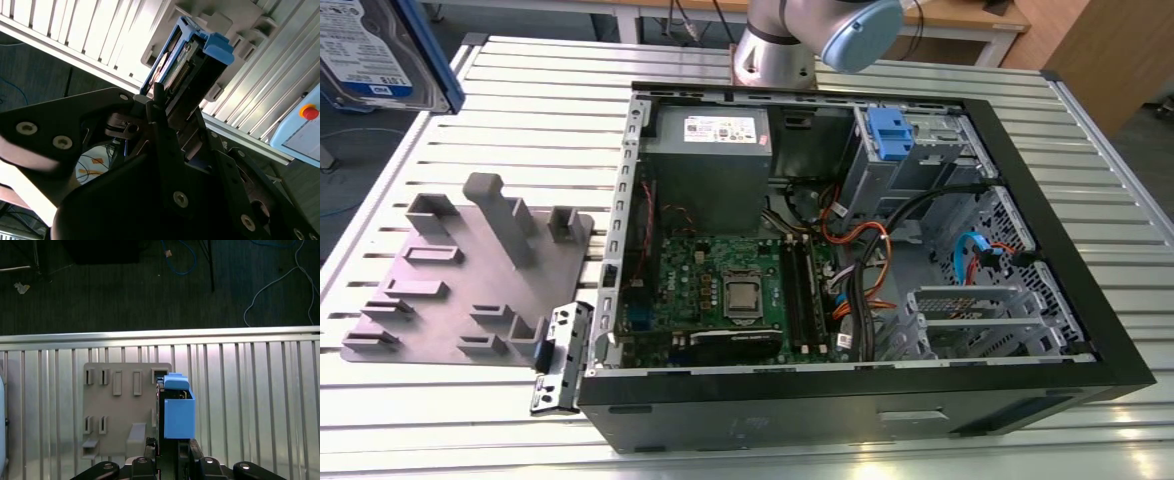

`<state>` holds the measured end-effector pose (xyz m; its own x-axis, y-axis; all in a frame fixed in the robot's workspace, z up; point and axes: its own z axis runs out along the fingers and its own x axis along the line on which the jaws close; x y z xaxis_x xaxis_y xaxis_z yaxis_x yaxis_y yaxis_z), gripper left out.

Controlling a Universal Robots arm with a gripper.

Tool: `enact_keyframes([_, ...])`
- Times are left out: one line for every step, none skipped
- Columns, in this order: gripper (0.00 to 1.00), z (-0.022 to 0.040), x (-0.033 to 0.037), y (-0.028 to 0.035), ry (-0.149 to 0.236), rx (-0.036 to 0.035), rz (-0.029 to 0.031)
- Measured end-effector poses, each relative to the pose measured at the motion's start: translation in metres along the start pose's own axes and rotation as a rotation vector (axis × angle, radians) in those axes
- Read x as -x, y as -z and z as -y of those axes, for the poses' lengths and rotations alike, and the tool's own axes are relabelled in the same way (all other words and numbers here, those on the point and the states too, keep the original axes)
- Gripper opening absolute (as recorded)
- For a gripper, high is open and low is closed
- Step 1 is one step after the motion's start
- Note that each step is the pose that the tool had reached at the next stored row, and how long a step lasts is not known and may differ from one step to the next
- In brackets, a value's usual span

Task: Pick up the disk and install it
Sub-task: 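Pick up the disk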

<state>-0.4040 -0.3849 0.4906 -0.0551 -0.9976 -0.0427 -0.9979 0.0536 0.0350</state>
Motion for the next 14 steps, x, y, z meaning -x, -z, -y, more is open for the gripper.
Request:
enact_keyframes([0.35, 0.0003, 0.0, 0.0, 0.0, 0.0, 0.0])
enact_keyframes([0.35, 0.0006, 0.0, 0.0, 0.0, 0.0, 0.0])
enact_keyframes([0.35, 0.0008, 0.0001, 0.0001, 0.0, 0.0001, 0.0])
enact_keyframes([0.35, 0.001, 0.0, 0.0, 0.0, 0.0, 0.0])
enact_keyframes([0.35, 0.0012, 0.0001, 0.0, 0.0, 0.0001, 0.0])
enact_keyframes([0.35, 0.0014, 0.0001, 0.0001, 0.0, 0.0, 0.0])
enact_keyframes([0.35, 0.0014, 0.0001, 0.0001, 0.0, 0.0001, 0.0])
enact_keyframes([0.35, 0.0015, 0.0001, 0.0001, 0.0, 0.0001, 0.0])
enact_keyframes([0.35, 0.0017, 0.0001, 0.0001, 0.0, 0.0, 0.0])
enact_keyframes([0.35, 0.0021, 0.0002, 0.0001, 0.0, 0.0001, 0.0])
enact_keyframes([0.35, 0.0027, 0.0001, 0.0002, 0.0, 0.0001, -0.0001])
enact_keyframes([0.35, 0.0033, 0.0001, 0.0001, 0.0, 0.0, 0.0])
enact_keyframes([0.35, 0.0041, 0.0002, 0.0001, 0.0, 0.0, 0.0])
enact_keyframes([0.35, 0.0049, 0.0003, 0.0002, 0.0, 0.0, 0.0])
